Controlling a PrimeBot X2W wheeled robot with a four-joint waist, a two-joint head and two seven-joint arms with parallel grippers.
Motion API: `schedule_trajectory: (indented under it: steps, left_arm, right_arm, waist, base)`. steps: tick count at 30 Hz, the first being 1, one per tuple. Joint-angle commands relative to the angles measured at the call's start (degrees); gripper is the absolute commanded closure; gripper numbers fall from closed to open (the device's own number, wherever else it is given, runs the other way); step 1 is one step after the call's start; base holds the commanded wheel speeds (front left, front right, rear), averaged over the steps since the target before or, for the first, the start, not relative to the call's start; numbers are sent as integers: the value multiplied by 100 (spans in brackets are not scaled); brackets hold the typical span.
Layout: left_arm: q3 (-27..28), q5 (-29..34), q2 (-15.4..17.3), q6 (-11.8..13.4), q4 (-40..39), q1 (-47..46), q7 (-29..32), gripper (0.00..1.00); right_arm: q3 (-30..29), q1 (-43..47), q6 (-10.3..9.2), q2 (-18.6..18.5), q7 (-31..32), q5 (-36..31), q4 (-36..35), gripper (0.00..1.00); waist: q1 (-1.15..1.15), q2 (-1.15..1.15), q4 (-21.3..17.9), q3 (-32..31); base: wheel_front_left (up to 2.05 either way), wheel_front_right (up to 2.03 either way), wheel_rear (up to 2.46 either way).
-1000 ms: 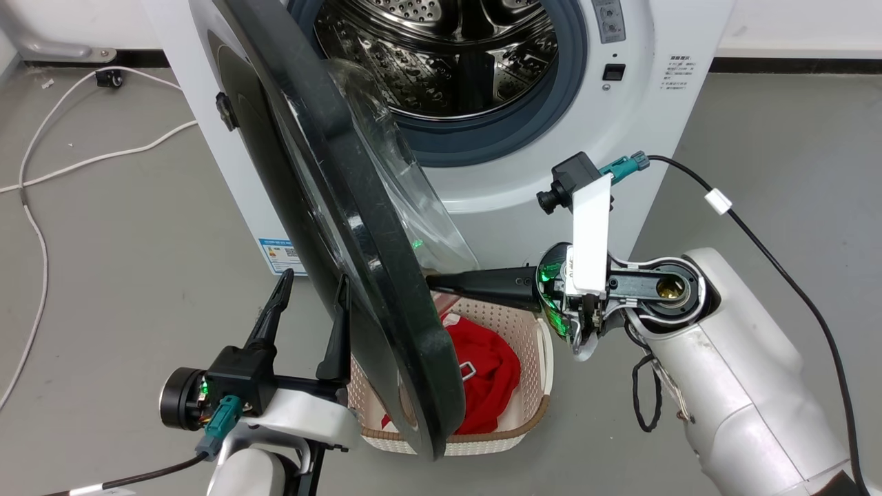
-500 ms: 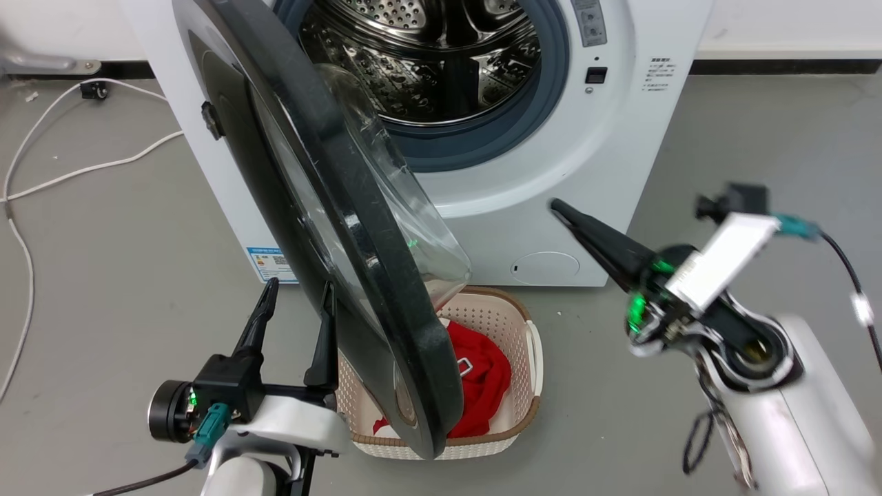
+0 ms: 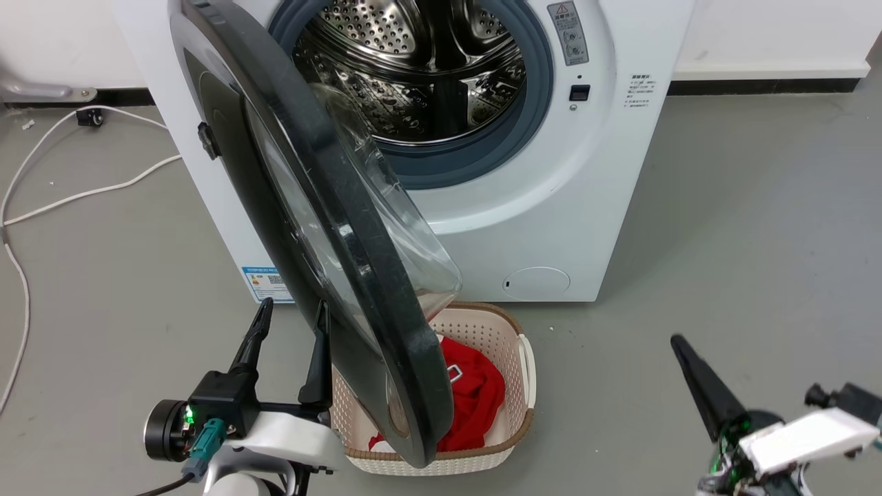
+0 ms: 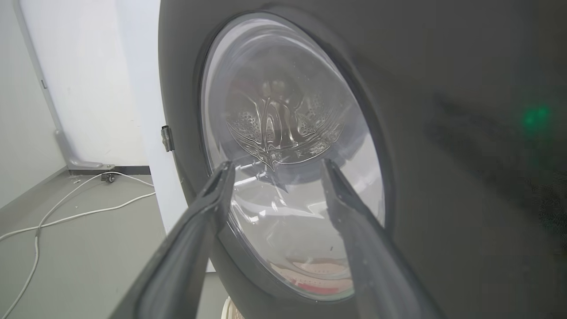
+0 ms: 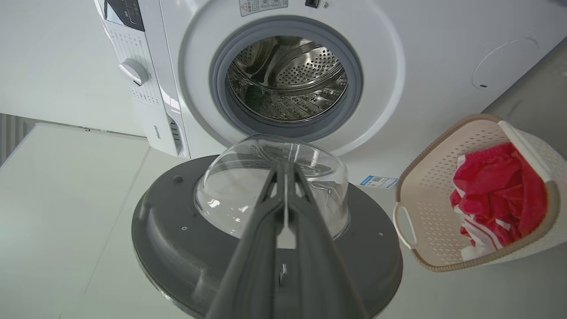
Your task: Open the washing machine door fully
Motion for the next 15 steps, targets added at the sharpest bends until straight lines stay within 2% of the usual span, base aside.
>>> schedule_trajectory:
  steps: [1,2,3,4,8,15]
  left_arm:
    - [18,-16,-2,5,12,71,-15,0]
    - [26,-24,-2,8,16,79,-15,0]
    - [25,-30,-3,14,21,87,-15,0]
    - [23,-31,-3,22,22,101,-15,0]
    - [12,-54,-2,28,31,103,-15,0]
    - [0,-68,-2,32,35,71,-15,0]
  right_arm:
    - [9,112,0,21,-72,-108,-48,76]
    - [5,207,0,23,-161,-204,-67,55]
    - [21,282,0,32,-243,-321,-91,5]
    - [42,353,0,29,-342,-478,-96,0]
    - [47,493,0,-48,-902,-1456,119,0]
    - [-176,254,0,104,-1777,-3470,528,0]
  waist:
    - [0,0,-9,-7]
    - [0,0,-16,-13]
    - [0,0,-22,-28]
    - [0,0,-26,-39]
    - [0,0,-32,-64]
    - [0,0,-1,-46]
  base:
    - [0,0,0]
    - [0,0,0]
    - [0,0,0]
    - [0,0,0]
    - [0,0,0]
    - [0,0,0]
